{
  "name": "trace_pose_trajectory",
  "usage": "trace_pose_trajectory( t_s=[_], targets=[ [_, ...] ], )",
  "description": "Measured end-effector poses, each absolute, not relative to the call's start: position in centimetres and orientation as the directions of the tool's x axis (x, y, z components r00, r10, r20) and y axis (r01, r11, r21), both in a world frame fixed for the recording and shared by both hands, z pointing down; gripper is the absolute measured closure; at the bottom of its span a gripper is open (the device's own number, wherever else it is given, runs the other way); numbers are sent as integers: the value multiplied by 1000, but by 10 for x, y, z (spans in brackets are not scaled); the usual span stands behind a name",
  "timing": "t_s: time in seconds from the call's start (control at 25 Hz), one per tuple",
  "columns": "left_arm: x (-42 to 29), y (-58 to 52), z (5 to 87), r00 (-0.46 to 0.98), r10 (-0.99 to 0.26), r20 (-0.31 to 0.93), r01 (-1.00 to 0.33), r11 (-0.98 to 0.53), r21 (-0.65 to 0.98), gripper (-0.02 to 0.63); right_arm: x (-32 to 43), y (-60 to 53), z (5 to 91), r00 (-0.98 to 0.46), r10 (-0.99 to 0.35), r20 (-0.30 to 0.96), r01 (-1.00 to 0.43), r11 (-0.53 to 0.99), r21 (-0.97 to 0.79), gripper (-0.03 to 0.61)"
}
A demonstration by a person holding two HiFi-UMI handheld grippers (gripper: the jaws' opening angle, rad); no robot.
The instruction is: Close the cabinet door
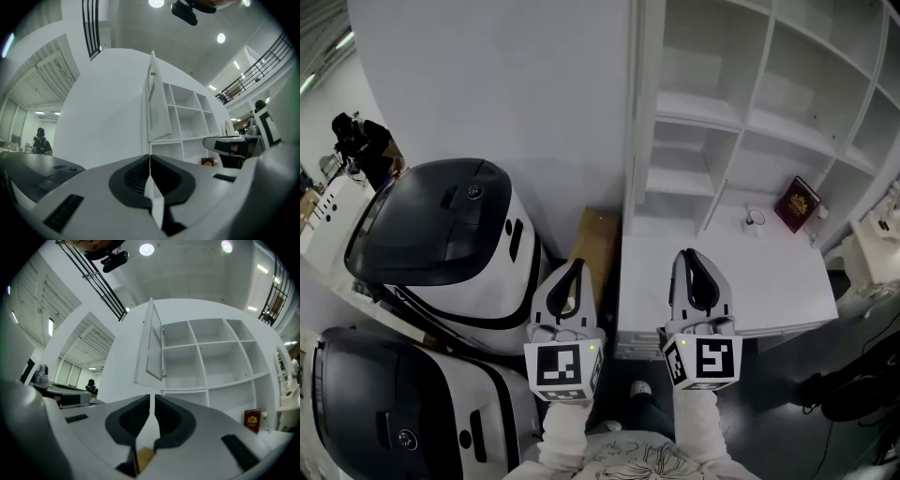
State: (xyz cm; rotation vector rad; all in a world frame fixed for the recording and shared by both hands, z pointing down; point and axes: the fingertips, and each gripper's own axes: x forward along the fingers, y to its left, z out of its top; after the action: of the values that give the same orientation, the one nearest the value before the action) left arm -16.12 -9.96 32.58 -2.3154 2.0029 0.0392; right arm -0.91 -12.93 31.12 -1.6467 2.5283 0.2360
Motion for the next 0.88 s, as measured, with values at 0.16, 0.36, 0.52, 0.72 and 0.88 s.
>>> trace_pose_trajectory(
  t_s=[0.16,0.36,0.52,0.72,0.88],
  targets=[
    [-163,-116,317,108,-991,-80,-993,-104,-57,609,-24,-150,298,-469,-858,-208,-883,464,76,532],
    [-169,-127,311,65,-994,-85,-996,-59,-73,609,-46,-166,285,-544,-806,-233,-838,538,93,493],
    [-179,-130,307,23,-996,-89,-996,-15,-84,609,-63,-173,278,-586,-771,-250,-807,582,99,474],
    [-195,-130,307,-37,-996,-85,-996,43,-80,609,-78,-183,273,-612,-746,-262,-787,607,112,454],
    [-206,-128,304,-84,-992,-92,-992,92,-82,609,-86,-188,270,-620,-735,-275,-779,619,103,449]
  ],
)
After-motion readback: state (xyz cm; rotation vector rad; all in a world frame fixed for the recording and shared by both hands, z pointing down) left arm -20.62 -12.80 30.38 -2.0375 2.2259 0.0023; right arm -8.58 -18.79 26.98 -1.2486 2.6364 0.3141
